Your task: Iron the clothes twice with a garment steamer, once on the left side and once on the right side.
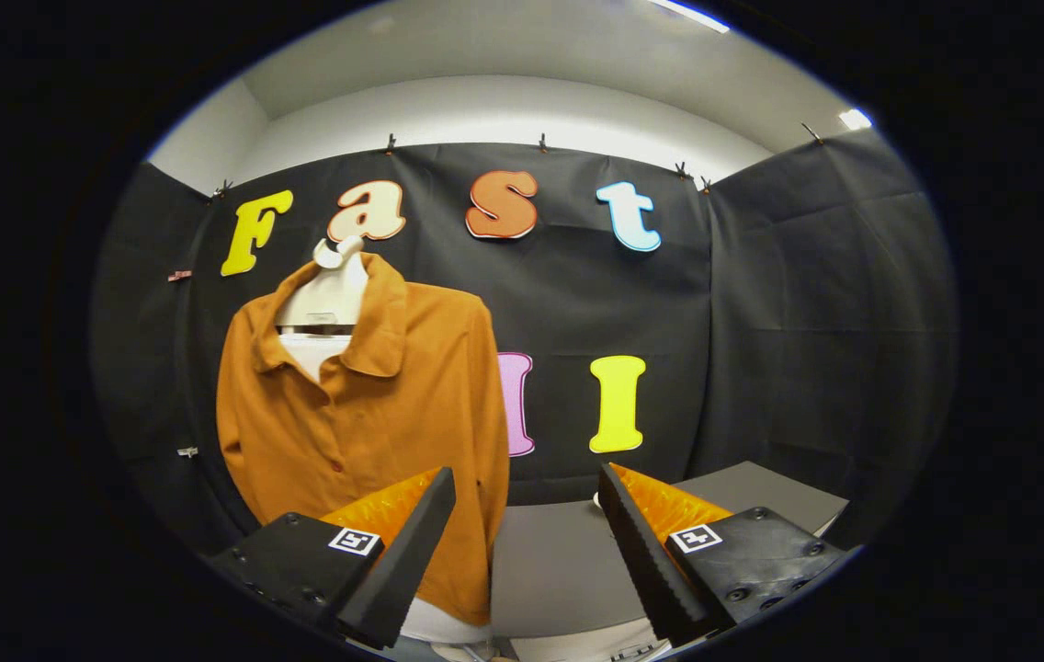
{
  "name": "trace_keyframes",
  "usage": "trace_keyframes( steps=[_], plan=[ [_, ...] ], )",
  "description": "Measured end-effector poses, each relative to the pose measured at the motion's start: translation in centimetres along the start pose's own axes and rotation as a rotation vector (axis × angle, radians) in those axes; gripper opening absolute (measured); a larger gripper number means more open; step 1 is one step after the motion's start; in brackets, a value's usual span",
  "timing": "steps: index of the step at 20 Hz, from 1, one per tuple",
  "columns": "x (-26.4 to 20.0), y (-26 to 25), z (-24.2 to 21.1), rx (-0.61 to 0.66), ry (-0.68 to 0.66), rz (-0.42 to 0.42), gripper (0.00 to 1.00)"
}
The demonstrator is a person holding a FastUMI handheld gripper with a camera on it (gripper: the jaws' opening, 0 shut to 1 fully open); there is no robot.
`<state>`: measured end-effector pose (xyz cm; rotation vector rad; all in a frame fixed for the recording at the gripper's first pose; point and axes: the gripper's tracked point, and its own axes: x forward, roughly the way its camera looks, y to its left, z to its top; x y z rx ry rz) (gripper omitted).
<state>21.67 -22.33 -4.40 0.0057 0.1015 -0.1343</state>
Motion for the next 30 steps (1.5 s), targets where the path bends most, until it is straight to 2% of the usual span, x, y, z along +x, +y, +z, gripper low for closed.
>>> trace_keyframes(
  steps=[11,18,24,30],
  plan=[
    [7.9,-13.1,-5.8,0.019,0.169,-0.119,0.98],
    [12.0,-15.8,-11.8,0.028,0.351,-0.121,0.99],
    [13.2,-16.5,-16.1,0.030,0.504,-0.118,0.99],
    [13.3,-17.1,-18.2,0.015,0.584,-0.133,0.99]
  ],
)
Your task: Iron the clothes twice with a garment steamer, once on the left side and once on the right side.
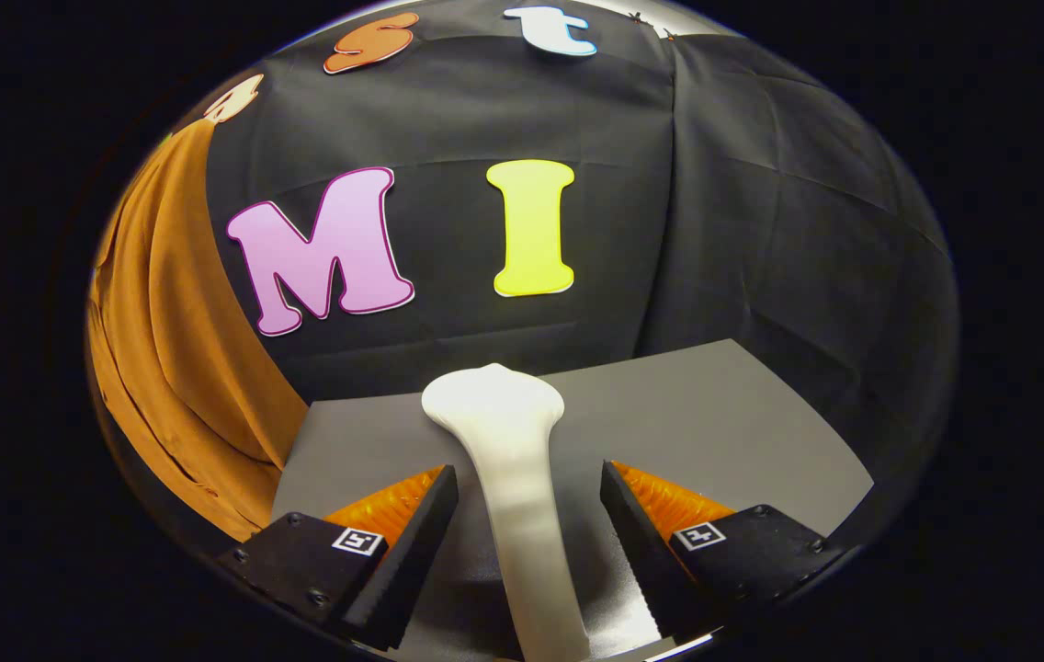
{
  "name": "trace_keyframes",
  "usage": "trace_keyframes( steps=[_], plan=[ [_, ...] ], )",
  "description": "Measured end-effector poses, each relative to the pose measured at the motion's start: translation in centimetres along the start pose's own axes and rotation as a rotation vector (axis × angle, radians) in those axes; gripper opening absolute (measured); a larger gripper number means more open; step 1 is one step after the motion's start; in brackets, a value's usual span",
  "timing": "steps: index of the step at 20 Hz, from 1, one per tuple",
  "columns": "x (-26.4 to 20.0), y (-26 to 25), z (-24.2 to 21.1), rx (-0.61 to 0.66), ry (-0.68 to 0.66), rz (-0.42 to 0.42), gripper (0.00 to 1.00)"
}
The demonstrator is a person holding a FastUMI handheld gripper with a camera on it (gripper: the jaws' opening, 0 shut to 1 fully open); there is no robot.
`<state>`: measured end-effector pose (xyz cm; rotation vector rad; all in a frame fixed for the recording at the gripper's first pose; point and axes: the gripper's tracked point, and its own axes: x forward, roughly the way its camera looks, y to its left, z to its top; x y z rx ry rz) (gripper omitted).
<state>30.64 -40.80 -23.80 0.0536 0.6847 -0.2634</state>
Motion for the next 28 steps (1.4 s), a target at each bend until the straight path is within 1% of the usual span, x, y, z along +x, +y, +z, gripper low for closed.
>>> trace_keyframes(
  steps=[3,4,5,6,7,10,11,13,14,17,20,28],
  plan=[
    [0.9,-0.1,-1.1,-0.015,0.049,-0.003,0.97],
    [1.0,-0.2,-1.4,-0.021,0.064,-0.006,0.95],
    [1.2,-0.3,-1.8,-0.027,0.078,-0.011,0.90],
    [1.4,-0.3,-2.2,-0.029,0.094,-0.010,0.89],
    [1.5,-0.4,-2.4,-0.030,0.106,-0.012,0.85],
    [1.8,-0.2,-3.0,-0.028,0.132,-0.009,0.66],
    [1.7,-0.3,-2.9,-0.031,0.148,-0.014,0.65],
    [1.8,-0.2,-3.3,-0.028,0.153,-0.002,0.51],
    [1.5,-0.3,-3.1,-0.027,0.153,0.004,0.51],
    [1.6,-0.4,-3.1,-0.001,0.150,0.026,0.43],
    [1.2,-1.2,-2.1,0.025,0.109,0.022,0.43],
    [-3.9,-2.1,1.7,0.062,-0.054,0.026,0.43]
  ],
)
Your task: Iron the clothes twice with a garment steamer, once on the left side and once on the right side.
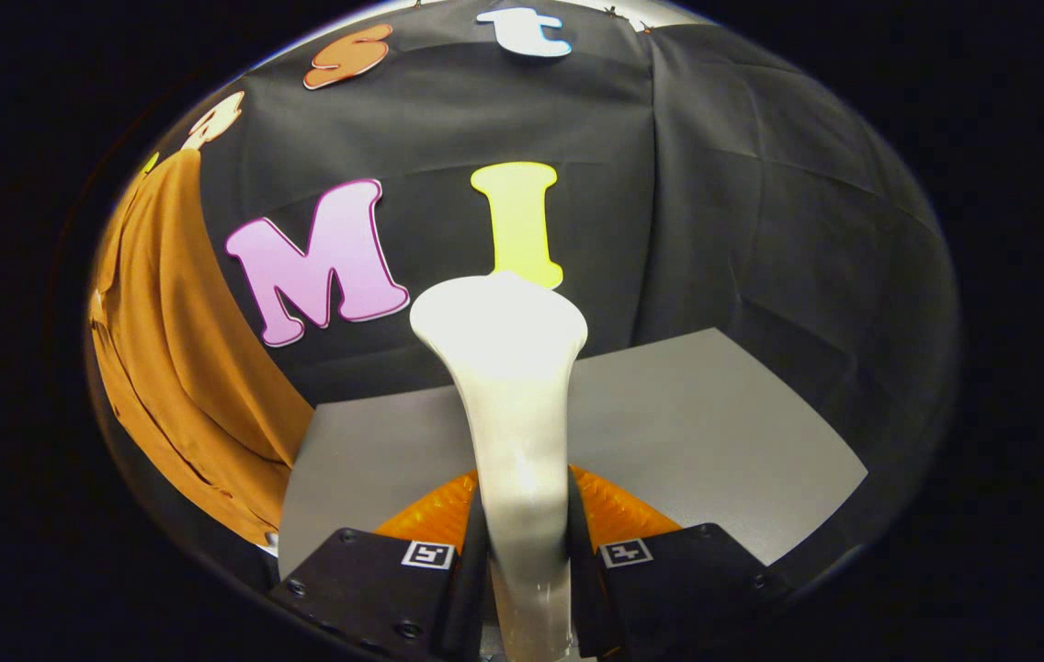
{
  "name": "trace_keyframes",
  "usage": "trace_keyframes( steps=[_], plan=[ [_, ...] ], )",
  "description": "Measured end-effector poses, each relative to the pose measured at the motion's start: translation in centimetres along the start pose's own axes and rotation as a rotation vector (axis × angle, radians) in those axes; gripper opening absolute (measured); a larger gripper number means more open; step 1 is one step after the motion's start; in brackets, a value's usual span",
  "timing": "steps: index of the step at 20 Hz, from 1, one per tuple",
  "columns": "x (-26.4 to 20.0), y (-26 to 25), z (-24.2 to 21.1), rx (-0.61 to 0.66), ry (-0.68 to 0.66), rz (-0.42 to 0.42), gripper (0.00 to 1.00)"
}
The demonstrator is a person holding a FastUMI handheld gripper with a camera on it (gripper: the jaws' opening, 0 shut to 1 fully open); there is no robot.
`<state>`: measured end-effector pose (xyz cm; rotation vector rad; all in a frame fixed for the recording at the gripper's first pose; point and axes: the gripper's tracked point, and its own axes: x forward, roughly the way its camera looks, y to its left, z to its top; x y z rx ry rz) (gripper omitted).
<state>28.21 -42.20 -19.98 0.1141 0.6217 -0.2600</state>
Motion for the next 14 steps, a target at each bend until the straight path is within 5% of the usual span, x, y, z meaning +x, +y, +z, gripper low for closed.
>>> trace_keyframes(
  steps=[14],
  plan=[
    [-8.1,1.5,2.3,0.025,-0.169,-0.098,0.43]
  ],
)
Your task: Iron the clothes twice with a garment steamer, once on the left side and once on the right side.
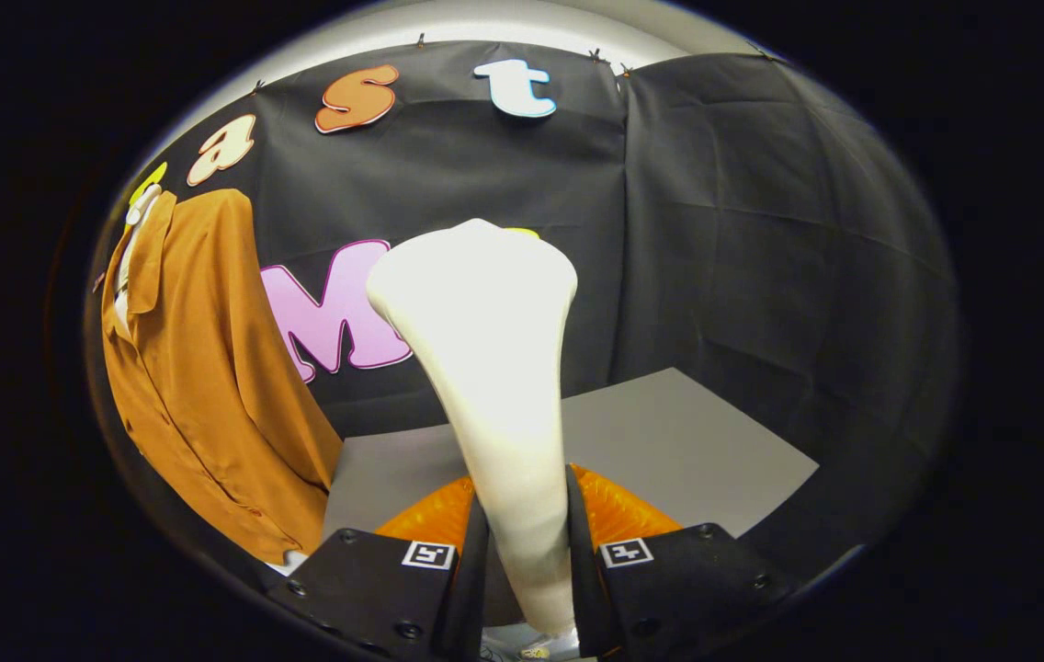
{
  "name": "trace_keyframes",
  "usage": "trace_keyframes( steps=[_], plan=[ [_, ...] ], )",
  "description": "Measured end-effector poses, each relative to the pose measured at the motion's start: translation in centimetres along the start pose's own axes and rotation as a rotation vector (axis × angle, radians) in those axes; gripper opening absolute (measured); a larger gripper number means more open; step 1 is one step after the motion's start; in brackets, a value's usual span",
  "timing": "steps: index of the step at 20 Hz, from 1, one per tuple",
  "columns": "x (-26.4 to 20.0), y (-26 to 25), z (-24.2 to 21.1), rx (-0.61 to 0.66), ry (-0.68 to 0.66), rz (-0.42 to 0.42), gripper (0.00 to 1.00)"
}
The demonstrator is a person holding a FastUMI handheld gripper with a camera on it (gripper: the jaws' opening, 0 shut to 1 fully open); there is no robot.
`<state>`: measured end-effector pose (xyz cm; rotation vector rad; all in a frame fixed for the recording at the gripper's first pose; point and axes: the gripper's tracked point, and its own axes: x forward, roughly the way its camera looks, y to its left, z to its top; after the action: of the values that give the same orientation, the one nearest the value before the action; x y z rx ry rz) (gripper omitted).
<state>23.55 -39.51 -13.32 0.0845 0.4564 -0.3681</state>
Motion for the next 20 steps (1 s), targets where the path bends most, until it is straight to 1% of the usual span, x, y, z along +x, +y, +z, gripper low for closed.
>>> trace_keyframes(
  steps=[2,6,15,20],
  plan=[
    [-1.3,0.8,0.6,0.000,-0.030,-0.023,0.43],
    [-3.9,4.3,0.8,-0.015,-0.070,-0.033,0.42],
    [-8.5,17.2,-0.6,-0.038,-0.125,0.033,0.42],
    [-9.2,23.4,-1.9,-0.066,-0.119,0.072,0.42]
  ],
)
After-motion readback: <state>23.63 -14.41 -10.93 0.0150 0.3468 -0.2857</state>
